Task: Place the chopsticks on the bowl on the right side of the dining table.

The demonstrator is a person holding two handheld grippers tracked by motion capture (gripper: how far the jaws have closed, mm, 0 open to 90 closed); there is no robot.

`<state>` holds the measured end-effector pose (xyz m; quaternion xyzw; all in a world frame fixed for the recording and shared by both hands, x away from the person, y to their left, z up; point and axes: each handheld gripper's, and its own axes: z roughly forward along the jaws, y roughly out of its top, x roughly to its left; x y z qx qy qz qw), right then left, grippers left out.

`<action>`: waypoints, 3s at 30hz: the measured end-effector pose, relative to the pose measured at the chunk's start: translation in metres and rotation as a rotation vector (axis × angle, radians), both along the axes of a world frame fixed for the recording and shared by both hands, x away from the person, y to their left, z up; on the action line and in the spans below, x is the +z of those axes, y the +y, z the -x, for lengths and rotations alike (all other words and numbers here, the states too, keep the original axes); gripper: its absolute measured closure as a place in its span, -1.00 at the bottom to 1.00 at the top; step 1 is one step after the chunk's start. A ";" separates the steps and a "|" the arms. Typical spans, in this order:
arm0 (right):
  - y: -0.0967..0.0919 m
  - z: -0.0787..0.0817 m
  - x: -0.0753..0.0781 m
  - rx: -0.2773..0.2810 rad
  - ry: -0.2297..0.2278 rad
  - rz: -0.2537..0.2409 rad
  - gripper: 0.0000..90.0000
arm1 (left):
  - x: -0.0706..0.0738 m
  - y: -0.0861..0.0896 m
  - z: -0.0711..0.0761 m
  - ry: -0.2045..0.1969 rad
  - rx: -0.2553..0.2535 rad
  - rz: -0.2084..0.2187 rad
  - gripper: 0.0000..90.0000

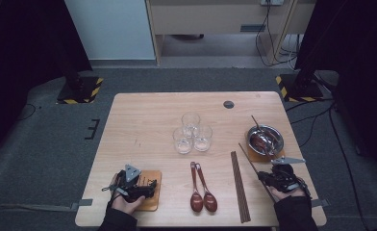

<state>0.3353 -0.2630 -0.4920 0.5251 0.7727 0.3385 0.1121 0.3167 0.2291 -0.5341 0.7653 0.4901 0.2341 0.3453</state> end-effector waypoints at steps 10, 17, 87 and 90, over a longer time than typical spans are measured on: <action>-0.001 0.001 0.012 -0.003 -0.024 -0.046 0.89 | 0.000 0.000 0.000 0.000 0.000 0.000 -0.98; 0.001 0.004 0.022 0.012 -0.050 -0.069 0.89 | 0.000 0.000 0.000 0.000 0.000 0.000 -0.98; -0.030 -0.011 0.085 -0.039 -0.210 -0.210 0.89 | 0.000 0.000 0.000 0.000 0.000 0.000 -0.98; -0.033 -0.014 0.086 -0.044 -0.215 -0.215 0.89 | 0.000 0.000 0.000 0.000 0.000 0.001 -0.98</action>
